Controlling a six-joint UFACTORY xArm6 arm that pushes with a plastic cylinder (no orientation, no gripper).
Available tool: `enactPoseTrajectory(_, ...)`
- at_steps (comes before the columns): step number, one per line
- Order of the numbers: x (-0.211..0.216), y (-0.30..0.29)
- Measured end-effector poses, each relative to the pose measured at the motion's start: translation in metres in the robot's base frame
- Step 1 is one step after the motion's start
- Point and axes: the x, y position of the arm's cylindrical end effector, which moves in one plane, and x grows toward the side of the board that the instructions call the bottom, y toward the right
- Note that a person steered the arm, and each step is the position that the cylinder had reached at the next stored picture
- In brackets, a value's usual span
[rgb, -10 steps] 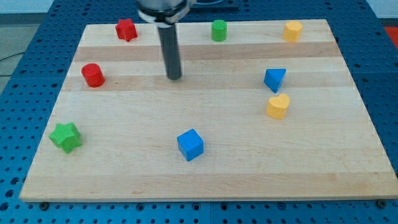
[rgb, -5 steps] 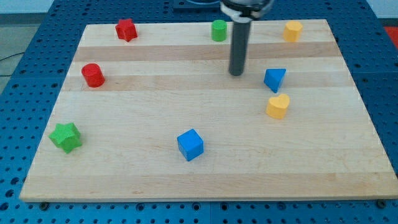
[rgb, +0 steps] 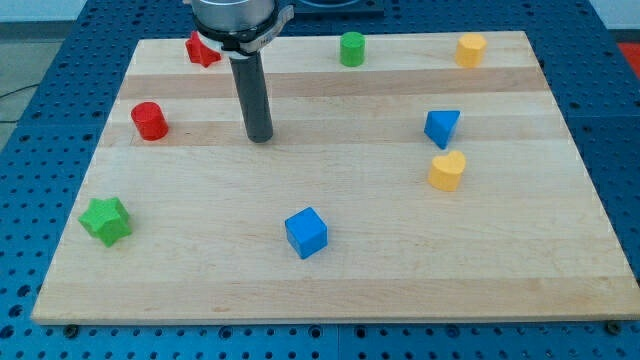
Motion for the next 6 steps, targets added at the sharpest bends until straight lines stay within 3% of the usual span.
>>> enactPoseTrajectory(6,0.0001,0.0150)
